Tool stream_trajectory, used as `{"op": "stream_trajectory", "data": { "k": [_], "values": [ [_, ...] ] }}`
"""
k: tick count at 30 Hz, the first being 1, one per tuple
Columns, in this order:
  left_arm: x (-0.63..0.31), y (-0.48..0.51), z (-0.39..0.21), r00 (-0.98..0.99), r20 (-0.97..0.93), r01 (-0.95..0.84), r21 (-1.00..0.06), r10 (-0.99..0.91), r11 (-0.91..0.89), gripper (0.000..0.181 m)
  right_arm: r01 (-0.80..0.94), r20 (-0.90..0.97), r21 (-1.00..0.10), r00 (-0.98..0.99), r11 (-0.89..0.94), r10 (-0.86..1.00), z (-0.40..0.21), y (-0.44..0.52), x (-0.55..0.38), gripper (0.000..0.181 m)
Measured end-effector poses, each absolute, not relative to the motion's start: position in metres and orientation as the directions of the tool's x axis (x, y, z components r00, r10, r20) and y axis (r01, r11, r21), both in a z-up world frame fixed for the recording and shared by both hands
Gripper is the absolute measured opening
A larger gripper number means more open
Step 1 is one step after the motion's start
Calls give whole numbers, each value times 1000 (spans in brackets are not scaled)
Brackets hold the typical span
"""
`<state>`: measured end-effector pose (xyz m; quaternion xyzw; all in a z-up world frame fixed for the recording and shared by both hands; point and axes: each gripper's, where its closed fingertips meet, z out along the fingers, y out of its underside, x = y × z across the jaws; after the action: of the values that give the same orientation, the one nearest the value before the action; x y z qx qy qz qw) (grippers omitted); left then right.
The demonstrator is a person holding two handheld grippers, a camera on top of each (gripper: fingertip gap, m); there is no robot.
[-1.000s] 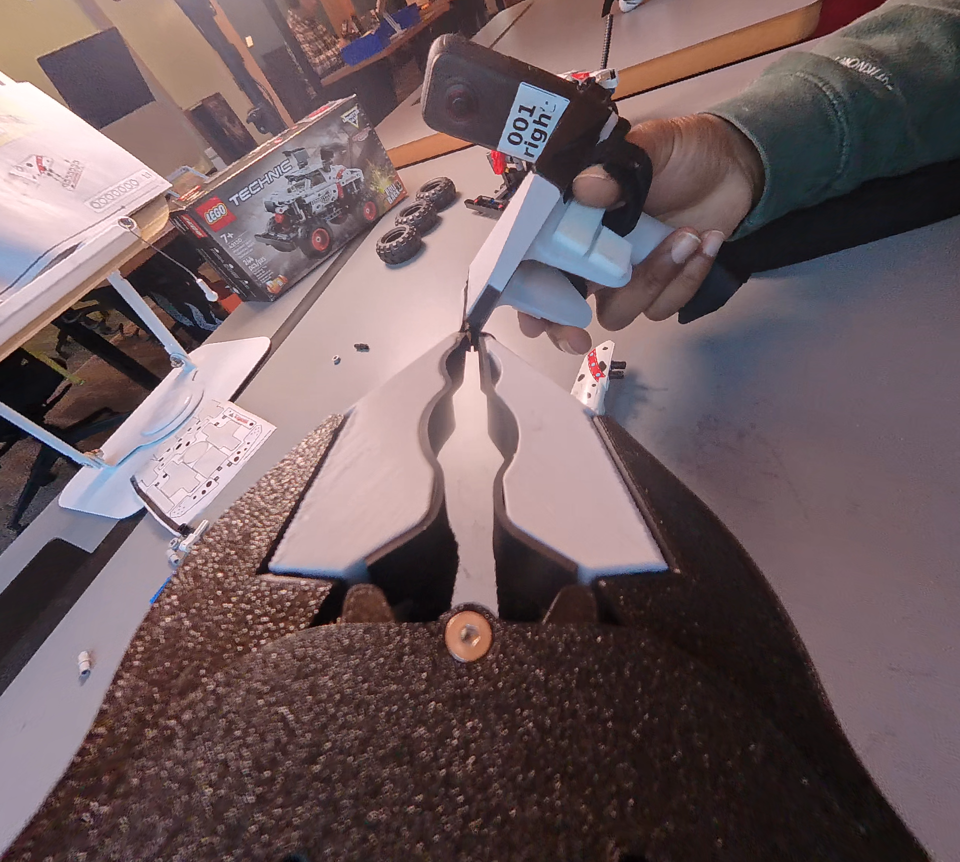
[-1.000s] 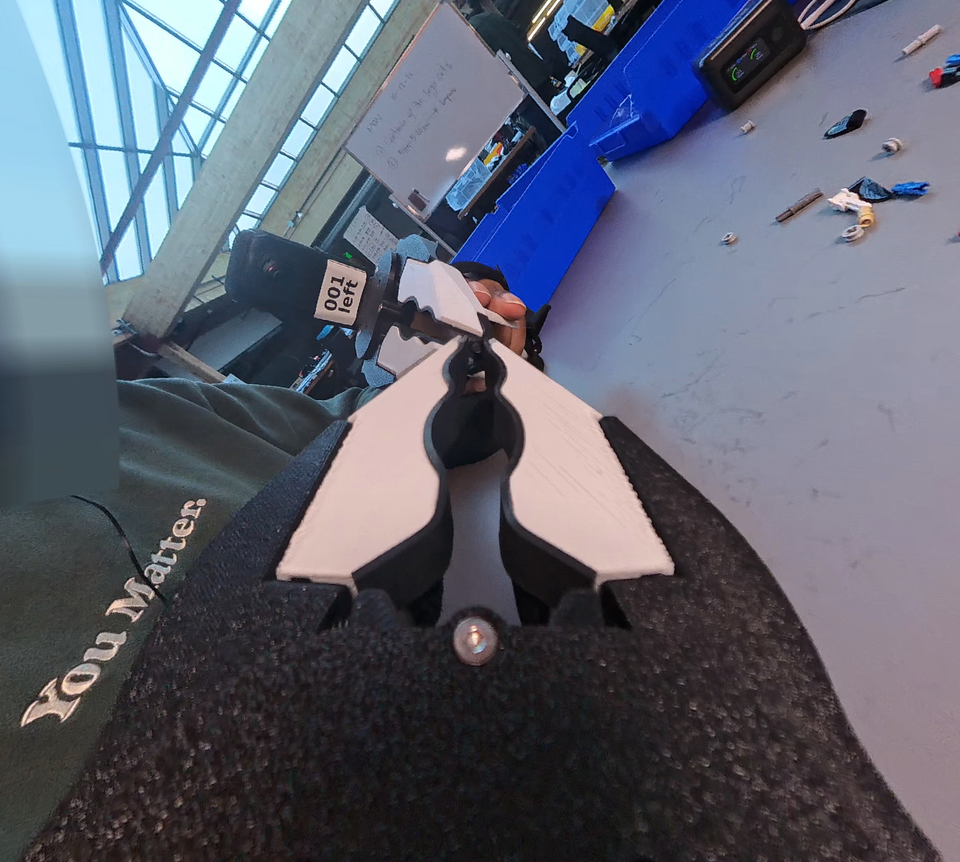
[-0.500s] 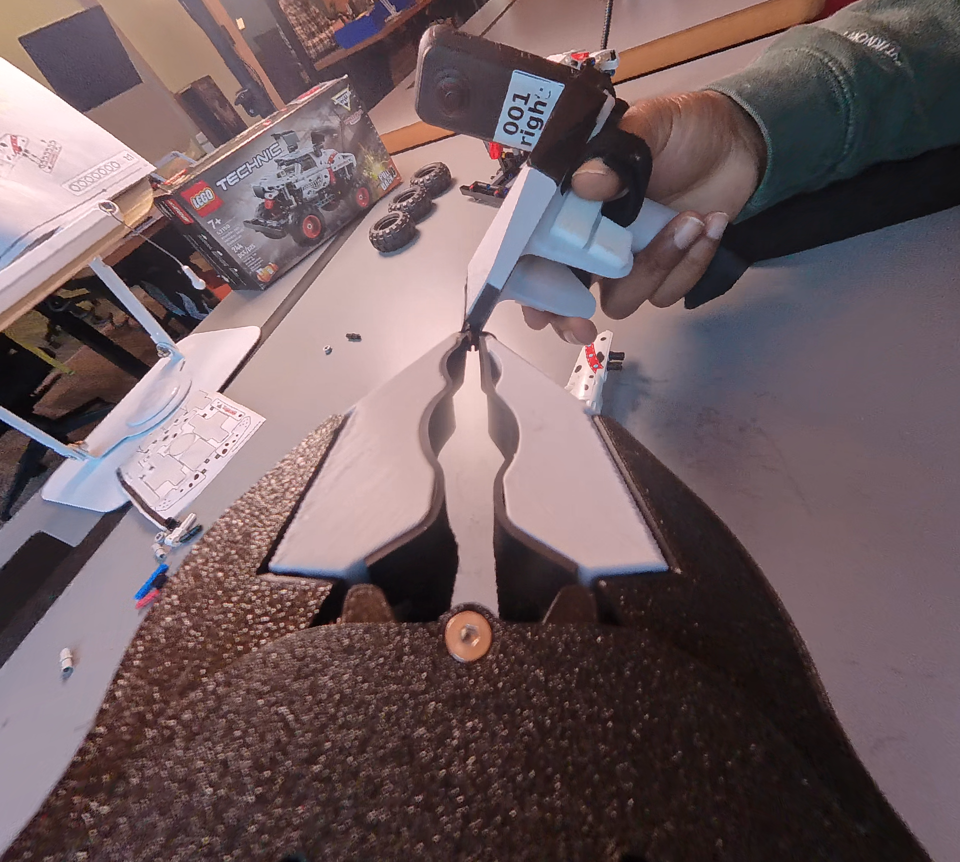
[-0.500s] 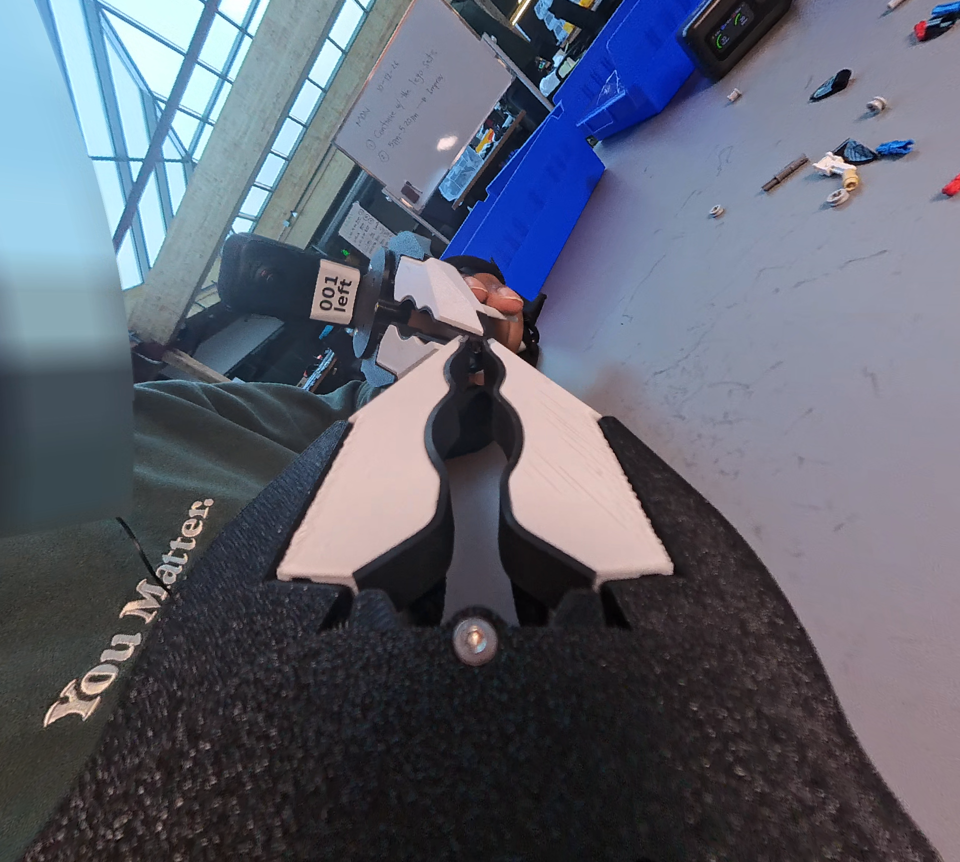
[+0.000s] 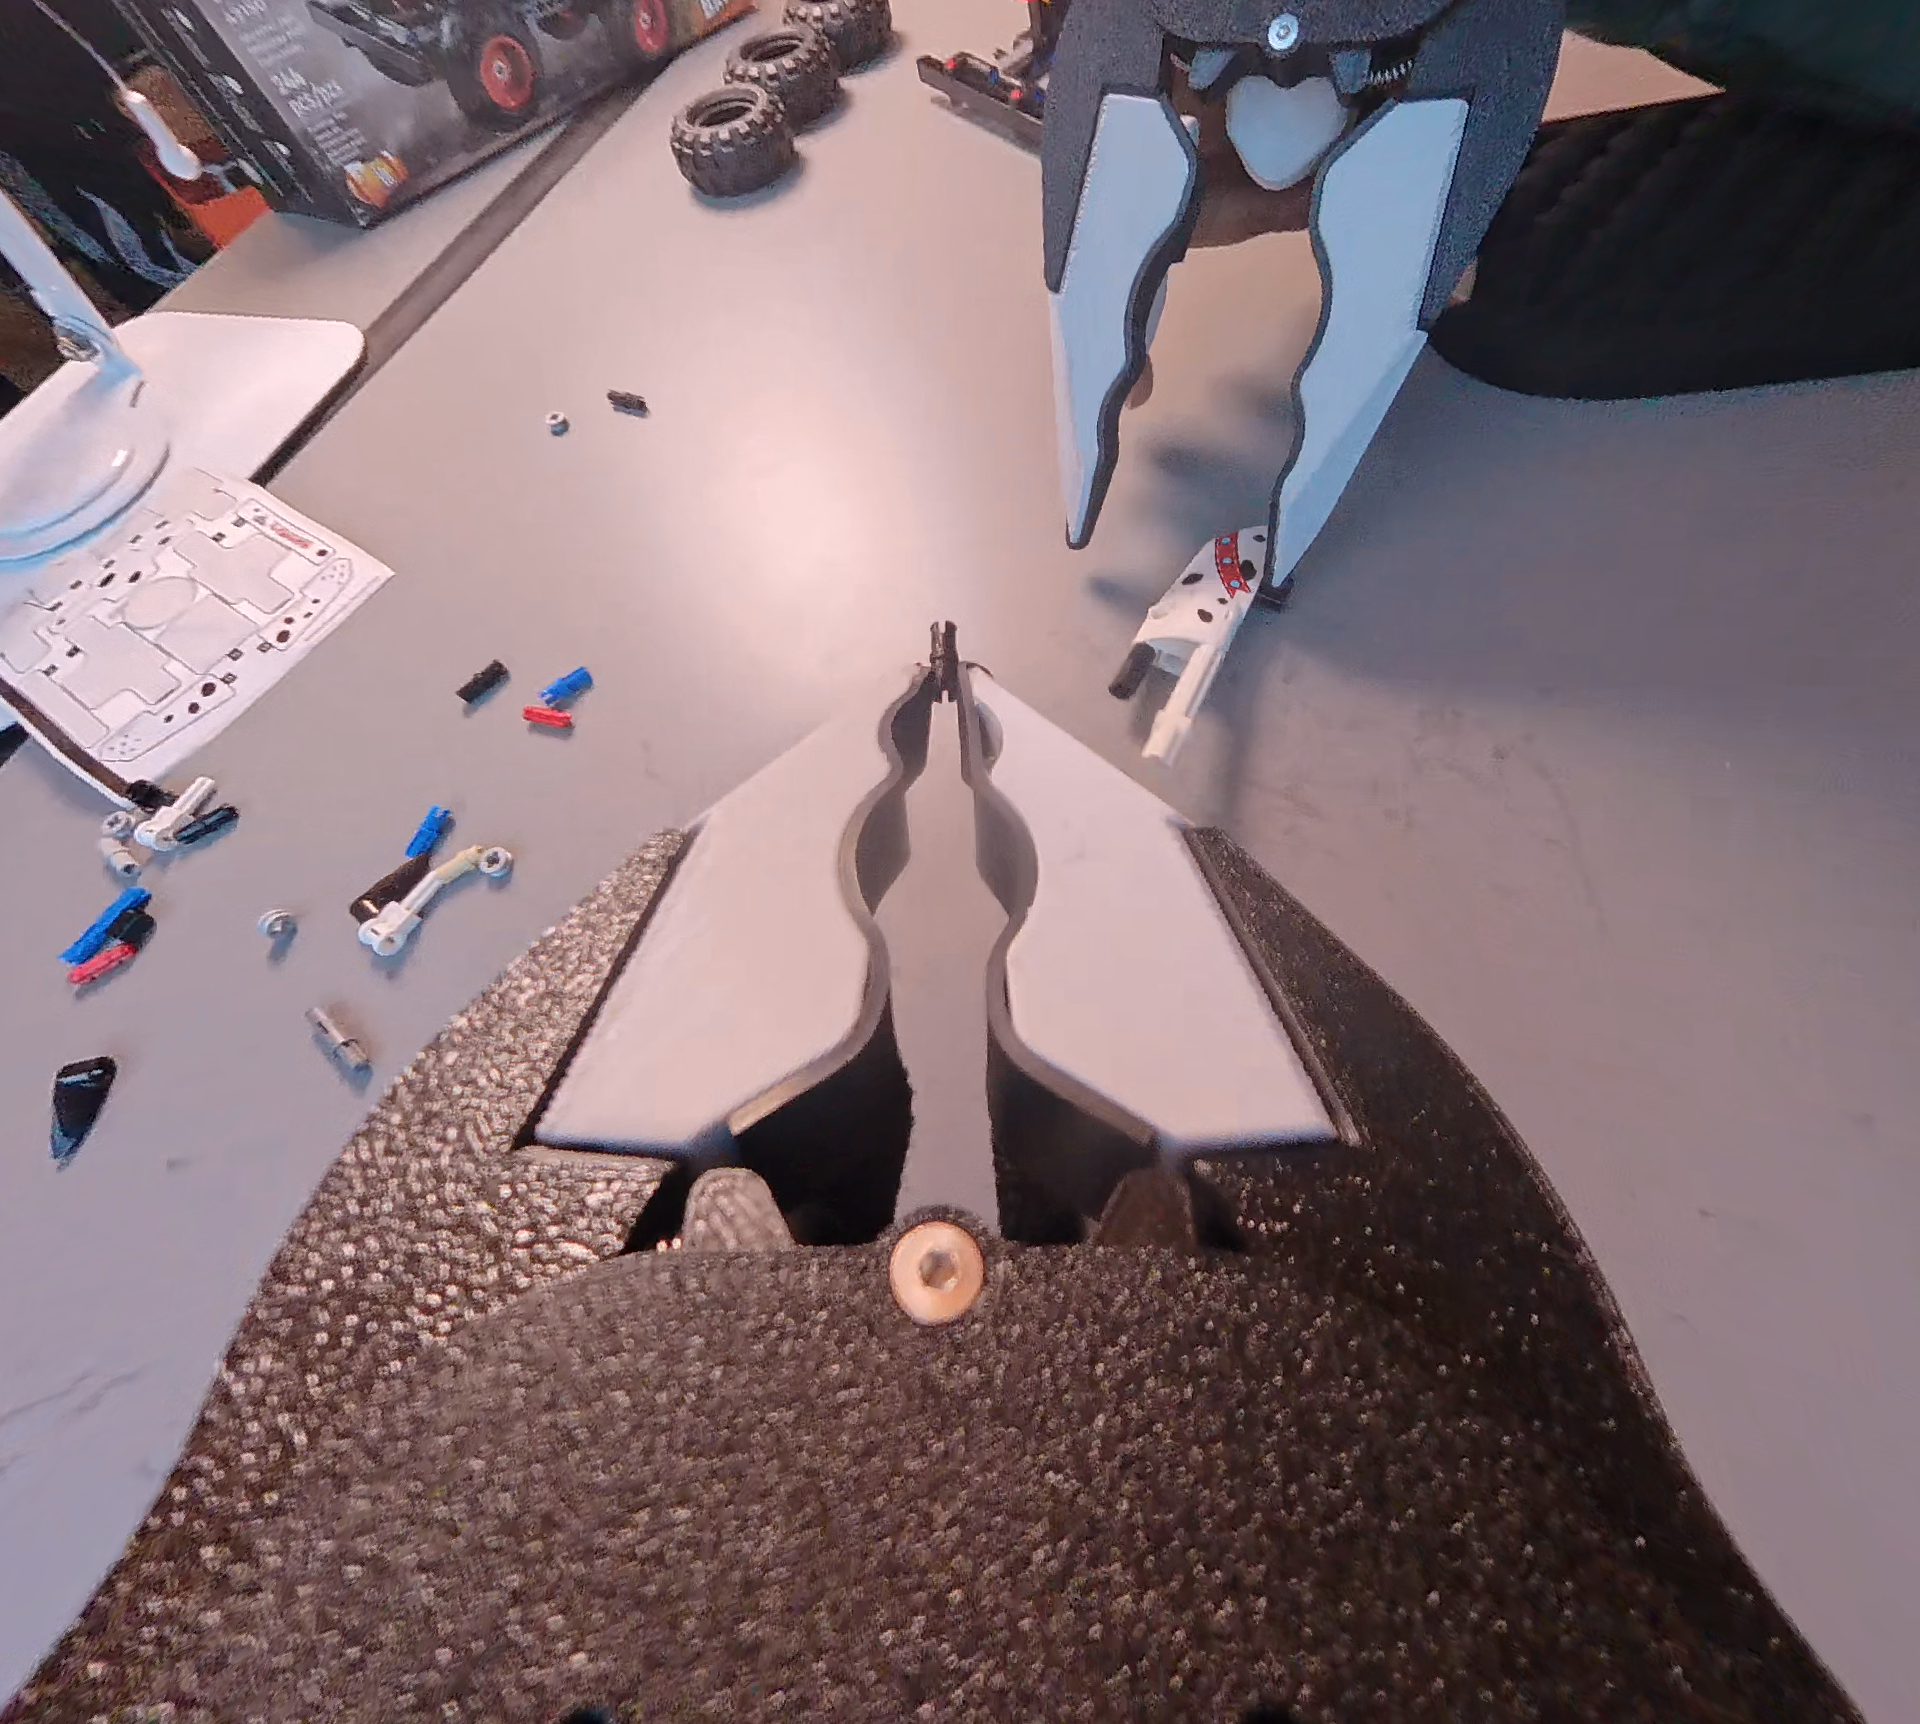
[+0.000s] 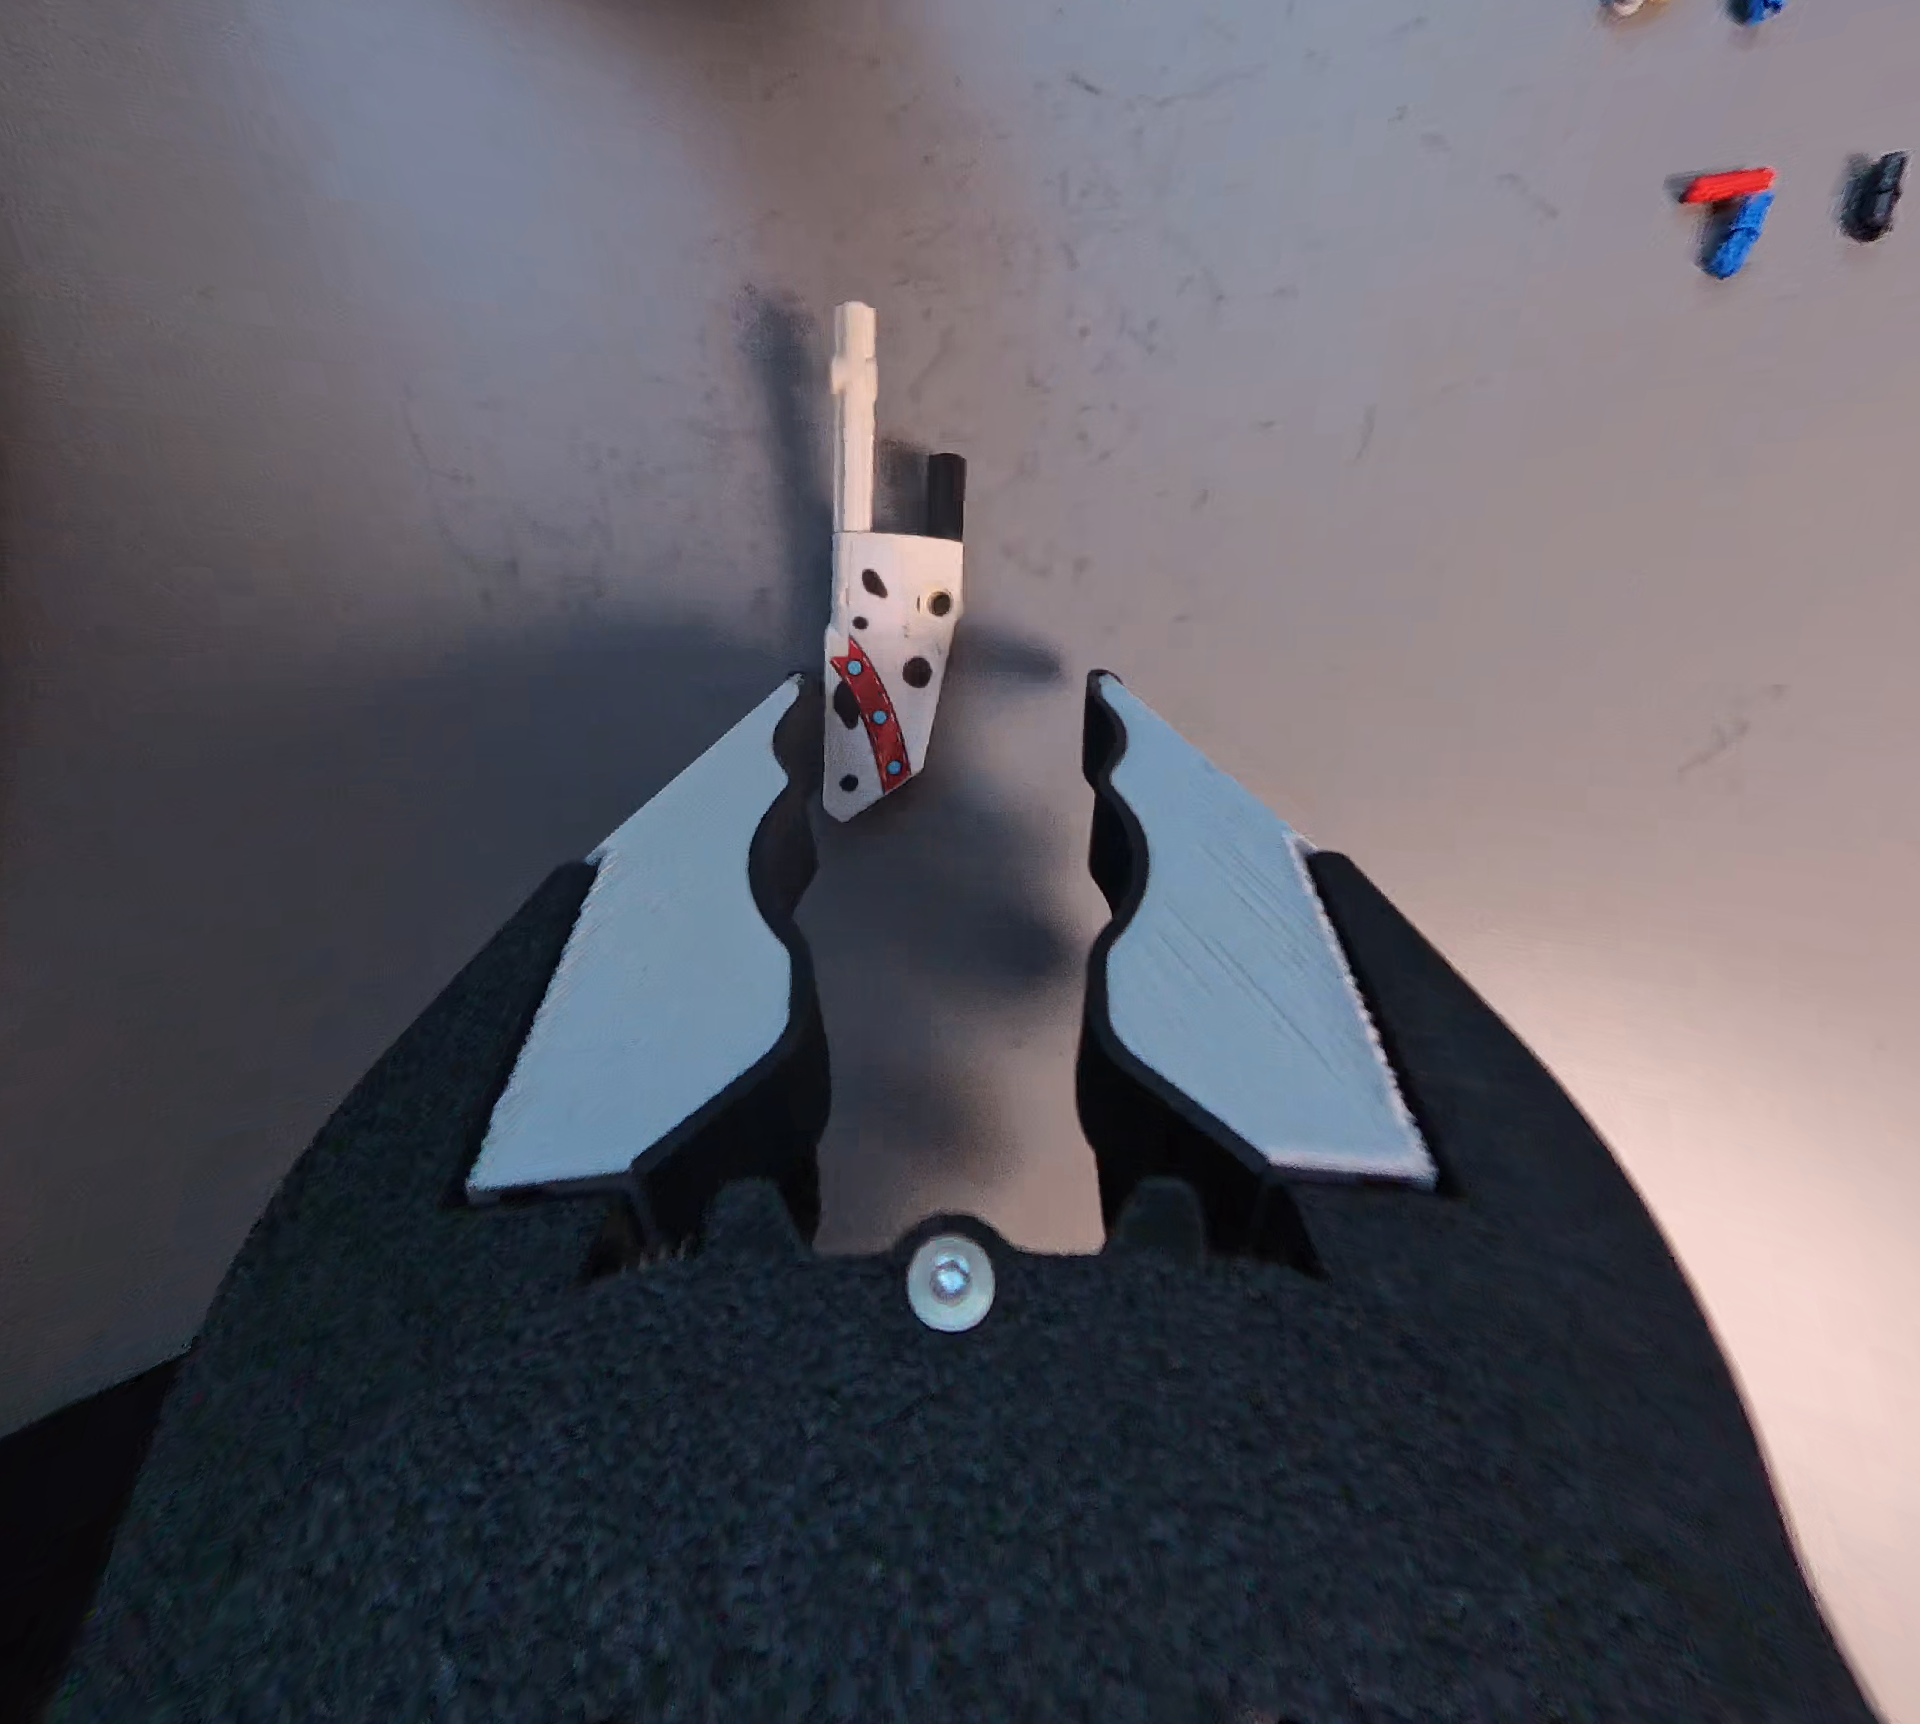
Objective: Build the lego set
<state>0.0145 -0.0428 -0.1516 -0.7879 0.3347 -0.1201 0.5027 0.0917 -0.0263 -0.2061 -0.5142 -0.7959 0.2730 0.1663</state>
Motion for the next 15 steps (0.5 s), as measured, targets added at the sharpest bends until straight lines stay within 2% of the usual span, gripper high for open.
{"op": "stream_trajectory", "data": {
  "k": [4, 7, 11, 13, 15],
  "values": [
    [20, -49, -164, 719, -133, -444, -843, -682, -304, 4, 775, -39, -561, -377, 292, 925, -213, -46, 104, 45],
    [22, -54, -172, 699, -106, -461, -823, -707, -332, 4, 788, -127, -572, -359, 227, 925, -209, -82, 114, 46],
    [27, -59, -182, 675, -67, -473, -804, -735, -360, 4, 779, -93, -590, -328, 213, 940, -199, -81, 115, 45],
    [29, -60, -184, 663, -60, -475, -804, -746, -357, 4, 772, -84, -613, -274, 167, 958, -194, -63, 105, 35],
    [33, -62, -185, 651, -49, -469, -811, -758, -350, 4, 782, -151, -619, -211, 74, 966, -194, -53, 95, 27]
  ]
}}
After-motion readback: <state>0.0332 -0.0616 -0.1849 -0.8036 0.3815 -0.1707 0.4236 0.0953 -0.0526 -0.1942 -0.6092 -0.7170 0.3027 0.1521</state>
